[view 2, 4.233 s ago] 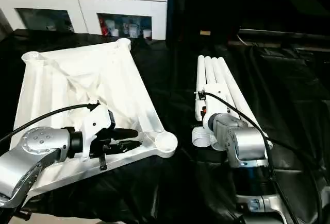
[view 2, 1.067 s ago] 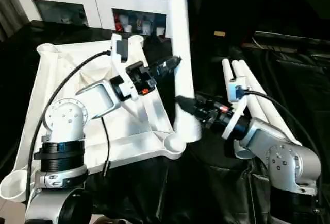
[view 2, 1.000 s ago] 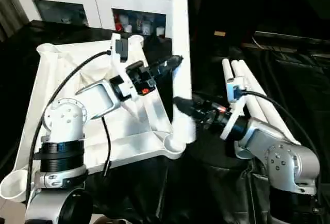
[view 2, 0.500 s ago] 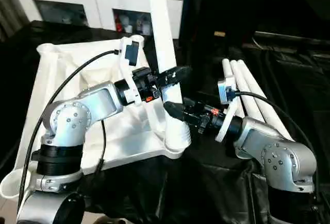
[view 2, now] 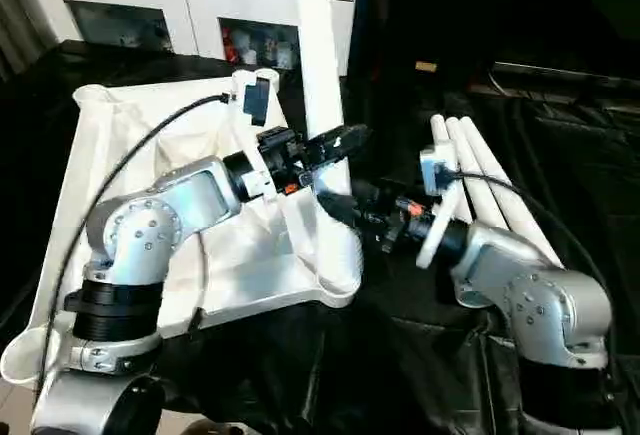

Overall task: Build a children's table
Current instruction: Pick table leg

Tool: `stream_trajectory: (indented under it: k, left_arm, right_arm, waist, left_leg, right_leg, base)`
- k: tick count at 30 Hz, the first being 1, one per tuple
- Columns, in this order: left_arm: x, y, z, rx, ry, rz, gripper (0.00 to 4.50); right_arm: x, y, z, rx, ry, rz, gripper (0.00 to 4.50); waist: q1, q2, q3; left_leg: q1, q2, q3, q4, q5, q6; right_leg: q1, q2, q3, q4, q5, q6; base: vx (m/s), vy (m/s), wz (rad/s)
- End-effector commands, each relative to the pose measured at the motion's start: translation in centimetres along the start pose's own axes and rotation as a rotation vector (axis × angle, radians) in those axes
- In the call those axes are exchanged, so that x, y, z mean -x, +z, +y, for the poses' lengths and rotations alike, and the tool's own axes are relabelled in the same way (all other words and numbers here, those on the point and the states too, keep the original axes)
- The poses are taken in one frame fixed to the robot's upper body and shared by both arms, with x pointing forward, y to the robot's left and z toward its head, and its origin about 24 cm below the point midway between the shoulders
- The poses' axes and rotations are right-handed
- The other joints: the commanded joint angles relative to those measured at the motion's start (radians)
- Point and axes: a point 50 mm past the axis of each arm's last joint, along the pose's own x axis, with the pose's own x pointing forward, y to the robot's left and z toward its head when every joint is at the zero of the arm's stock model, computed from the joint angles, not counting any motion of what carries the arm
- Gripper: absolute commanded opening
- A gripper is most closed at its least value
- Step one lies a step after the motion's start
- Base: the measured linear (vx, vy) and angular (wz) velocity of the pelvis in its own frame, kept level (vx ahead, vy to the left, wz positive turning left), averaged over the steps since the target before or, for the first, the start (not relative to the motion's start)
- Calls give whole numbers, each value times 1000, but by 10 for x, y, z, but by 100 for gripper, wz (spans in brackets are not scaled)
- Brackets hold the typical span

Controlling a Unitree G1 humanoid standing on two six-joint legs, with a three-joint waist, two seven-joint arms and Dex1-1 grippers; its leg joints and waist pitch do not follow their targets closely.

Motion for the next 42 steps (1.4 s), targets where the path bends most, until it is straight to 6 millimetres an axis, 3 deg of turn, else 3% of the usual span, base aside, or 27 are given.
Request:
stream_trajectory:
  k: [1, 7, 10, 21, 22, 32, 42]
  left_arm:
    - [-4, 3, -8, -78, -24, 11, 191]
    - [-5, 0, -15, -92, -67, 34, 190]
    - [-4, -3, -19, -91, -108, 54, 190]
    - [0, -9, -27, -98, -194, 102, 190]
    - [0, -9, -27, -100, -198, 104, 190]
    - [1, -10, -29, -103, -230, 124, 190]
    - [1, -10, -30, -101, -246, 133, 190]
  right_arm:
    - [-1, 2, 0, 27, -19, 31, 300]
    - [-3, -7, 5, 25, 32, 125, 300]
    - [-4, -14, 7, 23, 44, 178, 300]
    - [-5, -19, 7, 21, 62, 242, 300]
    - [-4, -20, 7, 18, 66, 252, 273]
    - [-2, -27, 8, 5, 79, 306, 200]
    - [-1, -31, 9, -2, 89, 334, 190]
  waist:
    - [3, -16, -71]
    - [5, -19, -72]
    - [4, -23, -70]
    - [2, -21, -65]
    - [2, -22, -64]
    - [2, -22, -64]
    - [2, -22, -64]
  left_leg:
    - [4, 58, -14, -62, 95, 78]
    - [3, 57, -14, -60, 109, 74]
    - [2, 57, -13, -61, 95, 74]
    - [2, 57, -12, -67, 37, 46]
    - [2, 57, -11, -67, 26, 41]
    - [1, 56, -13, -69, 16, 28]
    - [0, 56, -12, -68, 16, 31]
  right_leg:
    - [61, -87, 48, -55, 96, -240]
    - [63, -86, 48, -50, 119, -250]
    - [63, -87, 49, -53, 96, -246]
    - [60, -87, 49, -62, 2, -226]
    - [60, -87, 50, -64, -15, -219]
    - [57, -85, 50, -68, -56, -195]
    - [57, -85, 49, -67, -45, -203]
  base:
    - [0, 0, 0]
    - [0, 0, 0]
    - [0, 0, 0]
    - [0, 0, 0]
    - [0, 0, 0]
    - [0, 0, 0]
    - [0, 0, 0]
